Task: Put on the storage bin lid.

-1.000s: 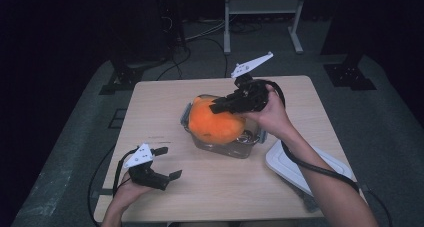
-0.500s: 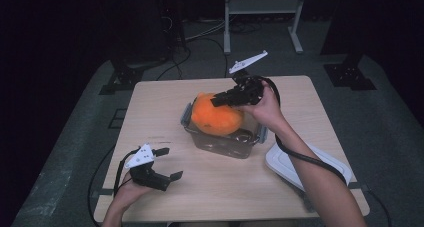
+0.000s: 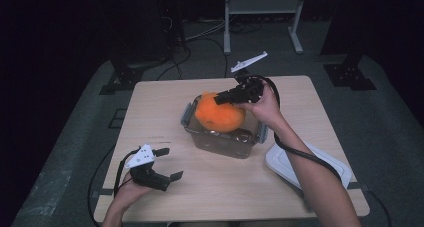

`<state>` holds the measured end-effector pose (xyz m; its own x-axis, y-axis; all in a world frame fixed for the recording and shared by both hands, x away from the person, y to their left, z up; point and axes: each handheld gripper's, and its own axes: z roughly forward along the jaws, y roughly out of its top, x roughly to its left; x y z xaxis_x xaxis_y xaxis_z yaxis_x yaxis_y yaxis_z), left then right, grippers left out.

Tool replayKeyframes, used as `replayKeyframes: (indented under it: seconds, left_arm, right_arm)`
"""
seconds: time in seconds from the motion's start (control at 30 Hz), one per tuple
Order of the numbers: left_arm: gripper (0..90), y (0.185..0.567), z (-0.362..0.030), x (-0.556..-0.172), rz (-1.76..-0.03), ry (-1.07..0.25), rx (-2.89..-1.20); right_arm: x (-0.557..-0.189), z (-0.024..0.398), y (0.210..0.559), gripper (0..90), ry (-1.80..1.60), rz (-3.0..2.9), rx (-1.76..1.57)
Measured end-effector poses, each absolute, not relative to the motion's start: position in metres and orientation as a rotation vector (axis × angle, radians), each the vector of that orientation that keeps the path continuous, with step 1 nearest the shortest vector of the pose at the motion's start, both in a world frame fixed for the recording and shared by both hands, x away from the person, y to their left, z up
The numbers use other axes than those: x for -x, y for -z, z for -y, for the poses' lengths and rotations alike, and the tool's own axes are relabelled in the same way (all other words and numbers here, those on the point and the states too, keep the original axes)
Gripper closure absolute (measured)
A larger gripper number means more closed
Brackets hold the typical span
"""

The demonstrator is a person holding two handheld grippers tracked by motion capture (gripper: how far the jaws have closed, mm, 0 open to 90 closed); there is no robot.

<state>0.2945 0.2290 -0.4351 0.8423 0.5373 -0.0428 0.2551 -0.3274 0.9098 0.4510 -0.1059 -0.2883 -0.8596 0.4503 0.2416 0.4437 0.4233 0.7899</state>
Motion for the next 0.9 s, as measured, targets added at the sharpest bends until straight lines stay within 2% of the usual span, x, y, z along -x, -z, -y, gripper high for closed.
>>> replayKeyframes:
  seconds: [0.9]
  left_arm:
    - [2.6, 0.435, -0.229, -0.294, -0.585, -0.317, -1.923]
  right_arm:
    - [-0.469, 0.105, 0.329, 75.4, -1.380, -2.684, -0.929]
